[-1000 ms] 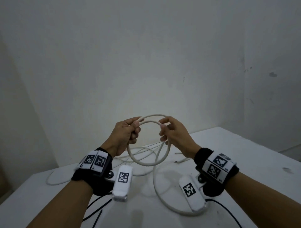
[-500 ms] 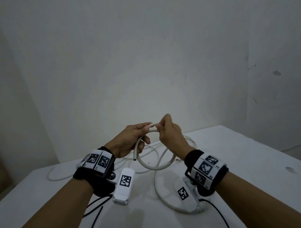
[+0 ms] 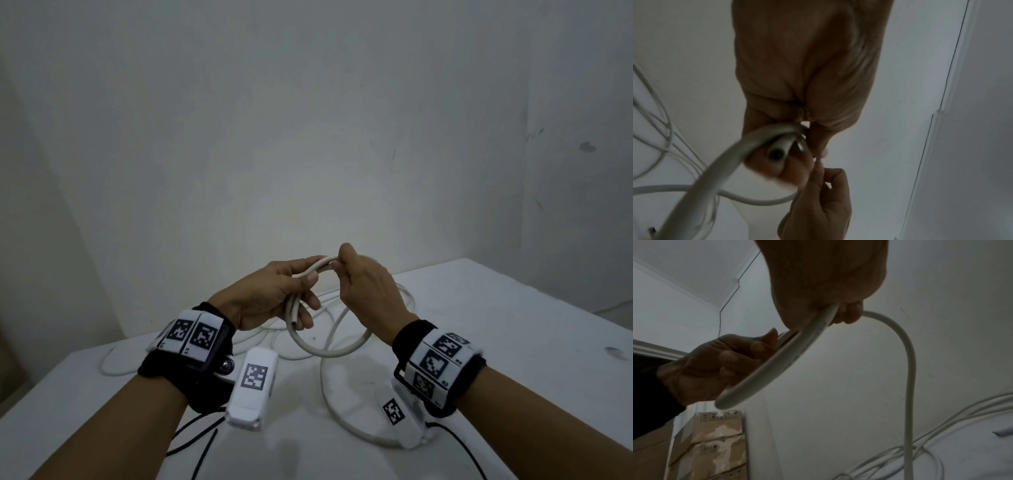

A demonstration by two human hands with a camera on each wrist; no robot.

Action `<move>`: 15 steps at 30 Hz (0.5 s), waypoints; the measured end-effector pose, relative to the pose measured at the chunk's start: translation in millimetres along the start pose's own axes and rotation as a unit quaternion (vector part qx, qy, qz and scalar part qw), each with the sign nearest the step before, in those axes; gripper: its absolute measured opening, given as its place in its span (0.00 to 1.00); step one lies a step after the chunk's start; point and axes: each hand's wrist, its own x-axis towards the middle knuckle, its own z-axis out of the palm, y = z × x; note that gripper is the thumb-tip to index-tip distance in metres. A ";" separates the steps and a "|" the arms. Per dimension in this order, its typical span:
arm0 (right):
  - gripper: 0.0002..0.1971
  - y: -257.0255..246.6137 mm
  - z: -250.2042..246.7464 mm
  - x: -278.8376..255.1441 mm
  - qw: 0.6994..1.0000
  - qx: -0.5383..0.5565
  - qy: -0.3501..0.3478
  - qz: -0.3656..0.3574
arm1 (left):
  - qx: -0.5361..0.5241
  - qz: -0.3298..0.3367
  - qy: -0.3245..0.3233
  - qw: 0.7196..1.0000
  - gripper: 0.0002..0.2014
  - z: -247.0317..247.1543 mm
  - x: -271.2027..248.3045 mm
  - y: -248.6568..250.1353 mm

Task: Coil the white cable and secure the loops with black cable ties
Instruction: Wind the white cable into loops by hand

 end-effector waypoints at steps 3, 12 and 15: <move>0.09 -0.1 -0.8 1.3 0.998 0.027 0.048 -0.011 | -0.030 0.017 0.022 0.999 0.16 3.0 1.8 1.7; 0.16 2.0 -5.5 7.3 0.996 0.038 0.074 -0.037 | -0.003 0.013 0.120 0.993 0.19 18.4 5.4 8.2; 0.28 11.6 -16.8 16.1 0.995 -0.029 0.097 -0.005 | 0.033 0.017 0.147 0.988 0.19 13.6 6.5 13.7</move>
